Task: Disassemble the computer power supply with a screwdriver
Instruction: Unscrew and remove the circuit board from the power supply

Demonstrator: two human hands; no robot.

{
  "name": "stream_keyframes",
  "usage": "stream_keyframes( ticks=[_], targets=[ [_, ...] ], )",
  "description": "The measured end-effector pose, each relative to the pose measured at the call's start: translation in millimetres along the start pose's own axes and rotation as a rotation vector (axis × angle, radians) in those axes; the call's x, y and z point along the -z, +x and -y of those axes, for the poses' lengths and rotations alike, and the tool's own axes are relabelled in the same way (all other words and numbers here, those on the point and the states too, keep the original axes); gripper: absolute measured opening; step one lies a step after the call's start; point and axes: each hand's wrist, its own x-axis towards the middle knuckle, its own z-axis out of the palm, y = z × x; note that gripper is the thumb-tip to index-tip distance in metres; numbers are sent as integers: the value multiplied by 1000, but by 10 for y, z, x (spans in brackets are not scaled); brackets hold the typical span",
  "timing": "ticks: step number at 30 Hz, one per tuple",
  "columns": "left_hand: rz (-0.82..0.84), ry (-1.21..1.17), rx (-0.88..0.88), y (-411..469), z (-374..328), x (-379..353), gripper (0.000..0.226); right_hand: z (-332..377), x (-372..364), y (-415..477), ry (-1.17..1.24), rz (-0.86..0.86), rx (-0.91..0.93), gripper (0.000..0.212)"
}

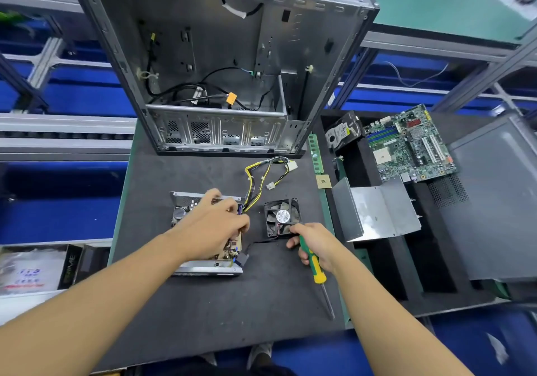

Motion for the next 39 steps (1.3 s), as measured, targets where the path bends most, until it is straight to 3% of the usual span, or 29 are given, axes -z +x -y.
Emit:
stream_keyframes(
  ticks=[6,10,14,19,22,28,34,39],
  targets=[
    [143,91,-275,43,40,185,67,20,2,20,-8,-4,-12,24],
    [284,184,-368,97,-4,197,56,15,8,30,-1,2,-13,28],
    [224,223,-463,135,-130,129,37,14,-6,38,-7,-1,-11,30],
    [75,69,-337,100,-29,81,12,-11,11,49,-15,0,-14,29],
    [20,19,-251,32,126,65,16,-19,20,61,-15,-1,-11,28],
    [-21,-356,24,-65,256,-46,19,-40,33,71,-29,3,-9,28],
    [13,-435,42,-27,284,-1,12,-41,31,51,-28,12,-2,29],
    [-4,-448,37,-25,281,-4,9,-21,107,8,125,58,23,21]
  ],
)
